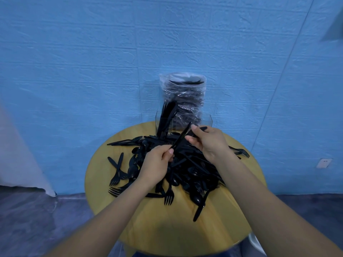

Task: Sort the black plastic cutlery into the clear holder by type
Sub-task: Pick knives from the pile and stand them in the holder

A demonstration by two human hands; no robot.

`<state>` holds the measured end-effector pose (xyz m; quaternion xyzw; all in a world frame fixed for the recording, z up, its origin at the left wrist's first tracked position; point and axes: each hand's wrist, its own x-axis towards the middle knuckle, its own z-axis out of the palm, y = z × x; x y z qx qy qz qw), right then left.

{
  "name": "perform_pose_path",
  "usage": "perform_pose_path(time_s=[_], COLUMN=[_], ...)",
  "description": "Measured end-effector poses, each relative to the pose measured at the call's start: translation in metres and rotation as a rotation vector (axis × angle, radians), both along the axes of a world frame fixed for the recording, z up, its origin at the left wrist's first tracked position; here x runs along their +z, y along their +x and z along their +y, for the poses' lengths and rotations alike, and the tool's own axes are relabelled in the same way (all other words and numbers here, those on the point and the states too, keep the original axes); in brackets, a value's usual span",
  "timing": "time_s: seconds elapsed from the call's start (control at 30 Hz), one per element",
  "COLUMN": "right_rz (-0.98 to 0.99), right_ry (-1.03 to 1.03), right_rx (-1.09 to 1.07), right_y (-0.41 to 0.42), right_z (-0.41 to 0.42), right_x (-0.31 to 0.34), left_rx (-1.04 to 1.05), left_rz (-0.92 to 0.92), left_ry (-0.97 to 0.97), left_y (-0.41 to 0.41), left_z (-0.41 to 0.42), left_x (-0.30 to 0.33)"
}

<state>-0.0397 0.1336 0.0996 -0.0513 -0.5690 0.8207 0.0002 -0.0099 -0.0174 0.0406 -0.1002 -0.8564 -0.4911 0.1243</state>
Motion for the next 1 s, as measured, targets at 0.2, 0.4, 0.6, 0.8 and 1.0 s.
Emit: perform_pose_path(time_s=[0.2,0.4,0.6,0.8,1.0], right_rz=[0.039,0.057,0.085,0.172,0.232], right_ry=[0.151,0.166,0.282,0.468,0.540], right_rx=[-0.018,-0.117,-0.249,-0.099,0.002], right_y=[-0.002,-0.003,-0.004,0.006,0.005], right_z=[-0.001,-0.003,0.011,0.003,-0.015], right_x=[-0.011,-0.015,-0.010,-0.009,-0.013], left_rx=[-0.101,-0.171,-0.066,-0.026,-0.136], left_rz=[-0.131,-0.096,-0.204,-0.238,-0.260], left_ry=[0.162,0.141,0.259,0.288,0.268], left_y=[0.010,0.015,0.009,0.008,0.018], left_z=[0.011,0.020,0.009,0.002,0.008], left_x=[0.003,0.008,0.002,0.004,0.007])
